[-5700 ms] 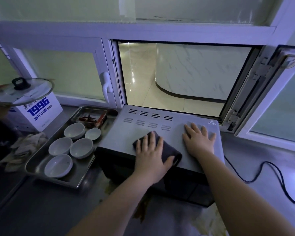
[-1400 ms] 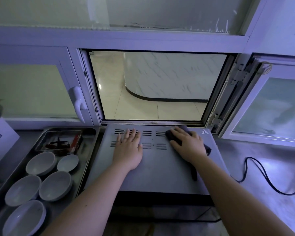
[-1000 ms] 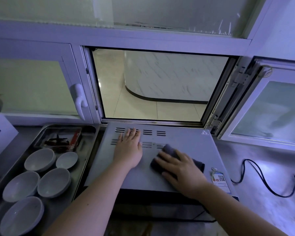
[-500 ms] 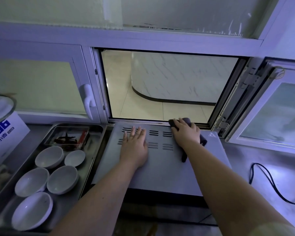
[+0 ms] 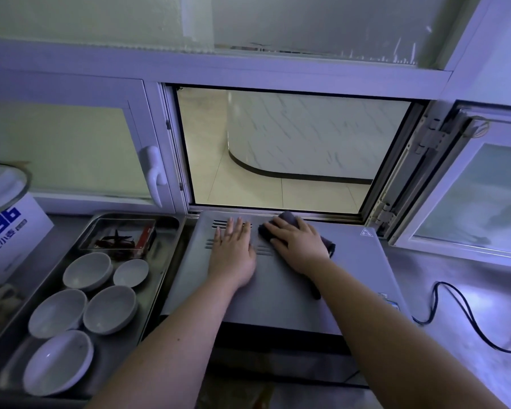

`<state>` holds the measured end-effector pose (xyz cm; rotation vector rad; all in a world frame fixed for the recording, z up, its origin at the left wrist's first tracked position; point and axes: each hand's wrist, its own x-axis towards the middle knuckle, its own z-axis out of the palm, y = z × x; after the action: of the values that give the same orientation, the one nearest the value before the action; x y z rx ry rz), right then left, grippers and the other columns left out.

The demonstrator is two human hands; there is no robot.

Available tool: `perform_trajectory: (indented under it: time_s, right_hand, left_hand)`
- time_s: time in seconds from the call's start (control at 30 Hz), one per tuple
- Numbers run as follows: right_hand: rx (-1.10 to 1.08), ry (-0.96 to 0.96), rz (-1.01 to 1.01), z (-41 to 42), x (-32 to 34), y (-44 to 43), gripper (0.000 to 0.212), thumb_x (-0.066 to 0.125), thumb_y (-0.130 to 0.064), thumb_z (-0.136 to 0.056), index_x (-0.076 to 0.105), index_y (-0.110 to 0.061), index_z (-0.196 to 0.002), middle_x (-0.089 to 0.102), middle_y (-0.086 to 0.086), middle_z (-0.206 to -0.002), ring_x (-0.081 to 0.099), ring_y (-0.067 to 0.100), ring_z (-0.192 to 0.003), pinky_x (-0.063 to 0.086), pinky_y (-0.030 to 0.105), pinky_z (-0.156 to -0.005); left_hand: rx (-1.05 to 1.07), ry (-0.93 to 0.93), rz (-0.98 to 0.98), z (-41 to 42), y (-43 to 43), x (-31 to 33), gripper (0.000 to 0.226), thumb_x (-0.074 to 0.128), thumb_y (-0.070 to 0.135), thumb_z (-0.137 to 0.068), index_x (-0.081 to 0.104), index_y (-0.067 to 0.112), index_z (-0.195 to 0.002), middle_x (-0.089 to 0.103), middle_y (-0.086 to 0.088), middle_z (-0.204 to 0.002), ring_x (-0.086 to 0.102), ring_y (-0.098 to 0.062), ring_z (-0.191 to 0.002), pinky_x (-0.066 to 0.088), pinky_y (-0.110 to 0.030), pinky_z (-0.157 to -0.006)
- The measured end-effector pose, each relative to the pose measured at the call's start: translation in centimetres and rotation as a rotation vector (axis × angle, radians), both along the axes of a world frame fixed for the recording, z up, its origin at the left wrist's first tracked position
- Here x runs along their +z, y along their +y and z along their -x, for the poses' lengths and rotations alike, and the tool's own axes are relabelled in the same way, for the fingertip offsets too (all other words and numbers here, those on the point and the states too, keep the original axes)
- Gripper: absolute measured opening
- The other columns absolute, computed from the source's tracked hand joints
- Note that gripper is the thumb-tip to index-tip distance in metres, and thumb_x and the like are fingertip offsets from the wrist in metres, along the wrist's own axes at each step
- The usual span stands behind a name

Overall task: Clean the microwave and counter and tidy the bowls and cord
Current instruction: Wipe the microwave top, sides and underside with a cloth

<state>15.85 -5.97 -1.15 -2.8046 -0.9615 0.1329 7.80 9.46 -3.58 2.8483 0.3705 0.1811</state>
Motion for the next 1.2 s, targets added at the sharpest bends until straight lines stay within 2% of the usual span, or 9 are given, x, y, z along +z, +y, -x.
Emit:
perform_trajectory:
  time_s: [0.27,0.37,0.43,0.53,0.6,0.87,0.97,1.1,1.2]
  right_hand:
    - [-0.565,0.047,-0.007,-3.8,-0.1,-11.6,0.049,0.026,-0.054,-0.099,0.017,-0.051,-0.147,0.012,-0.02,-0.159,0.015,0.037,-0.144,0.017,0.049,-0.115]
    - [-0.67,0.046,-0.037,-2.2,0.1,-10.1,0.05,0.026,-0.046,-0.099,0.018,-0.047,-0.148,0.011,-0.017,-0.16,0.014,0.04,-0.142,0.016,0.05,-0.113]
    - [-0.581,0.044,-0.045,-0.3,0.2,-6.6,0.051,0.029,-0.043,-0.098,0.019,-0.046,-0.148,0.012,-0.016,-0.16,0.015,0.04,-0.141,0.016,0.052,-0.111]
    - [-0.179,-0.04,-0.005,3.9,-0.3,-1.2,0.05,0.03,-0.049,-0.098,0.02,-0.048,-0.147,0.017,-0.018,-0.159,0.021,0.035,-0.139,0.021,0.047,-0.108]
    - [-0.084,-0.039,0.009,4.3,0.0,-1.0,0.049,0.029,-0.052,-0.098,0.02,-0.049,-0.147,0.017,-0.02,-0.158,0.022,0.032,-0.138,0.022,0.045,-0.107]
    - [-0.814,0.009,-0.031,2.9,-0.3,-12.2,0.047,0.025,-0.043,-0.098,0.021,-0.044,-0.145,0.02,-0.012,-0.157,0.032,0.038,-0.121,0.027,0.048,-0.099]
    - [-0.683,-0.007,-0.042,6.3,-0.1,-7.9,0.048,0.026,-0.042,-0.098,0.02,-0.043,-0.146,0.019,-0.012,-0.157,0.027,0.042,-0.129,0.025,0.05,-0.101]
    - [-0.153,-0.044,0.005,11.4,-0.4,-2.3,0.049,0.027,-0.051,-0.098,0.018,-0.05,-0.146,0.015,-0.019,-0.158,0.026,0.035,-0.131,0.025,0.046,-0.103]
    - [-0.274,0.002,0.024,9.6,0.2,-5.6,0.05,0.028,-0.05,-0.097,0.015,-0.054,-0.145,0.012,-0.022,-0.158,0.023,0.034,-0.135,0.022,0.045,-0.106]
  left_hand:
    - [-0.154,0.064,-0.016,-0.1,-0.1,-0.1,0.054,0.018,0.042,-0.103,0.006,0.028,-0.154,-0.007,0.008,-0.161,-0.017,-0.014,-0.147,-0.011,-0.042,-0.119]
    - [-0.157,0.061,-0.03,-0.3,-0.2,-0.2,0.054,0.017,0.04,-0.104,0.005,0.027,-0.154,-0.006,0.007,-0.161,-0.016,-0.014,-0.147,-0.01,-0.042,-0.12]
    - [-0.127,0.039,-0.021,-0.4,-0.2,-0.3,0.054,0.019,0.037,-0.104,0.008,0.023,-0.154,-0.002,0.005,-0.162,-0.013,-0.015,-0.148,-0.007,-0.041,-0.12]
    - [-0.104,0.012,-0.022,-0.6,-0.1,-0.5,0.054,0.025,0.033,-0.103,0.014,0.02,-0.154,0.005,0.003,-0.162,-0.007,-0.017,-0.149,-0.004,-0.041,-0.121]
    - [-0.104,0.006,-0.005,-0.6,0.0,-0.4,0.054,0.028,0.032,-0.103,0.016,0.02,-0.154,0.008,0.003,-0.162,-0.004,-0.018,-0.149,-0.002,-0.041,-0.121]
    - [-0.247,-0.012,0.037,0.4,-0.5,-0.1,0.05,0.028,0.033,-0.104,0.021,0.026,-0.153,0.011,0.006,-0.161,-0.002,-0.014,-0.149,-0.003,-0.038,-0.121]
    - [-0.243,-0.024,0.026,0.4,-0.6,0.0,0.049,0.029,0.031,-0.104,0.024,0.022,-0.152,0.016,0.004,-0.161,0.002,-0.016,-0.149,-0.002,-0.038,-0.121]
    - [-0.173,-0.109,-0.02,0.8,-0.8,0.6,0.047,0.033,0.021,-0.102,0.035,0.017,-0.148,0.027,-0.002,-0.157,0.014,-0.021,-0.148,0.0,-0.037,-0.121]
    - [-0.144,-0.133,-0.01,2.1,-1.2,0.9,0.046,0.03,0.021,-0.103,0.034,0.015,-0.149,0.028,-0.004,-0.157,0.012,-0.022,-0.148,-0.001,-0.037,-0.121]
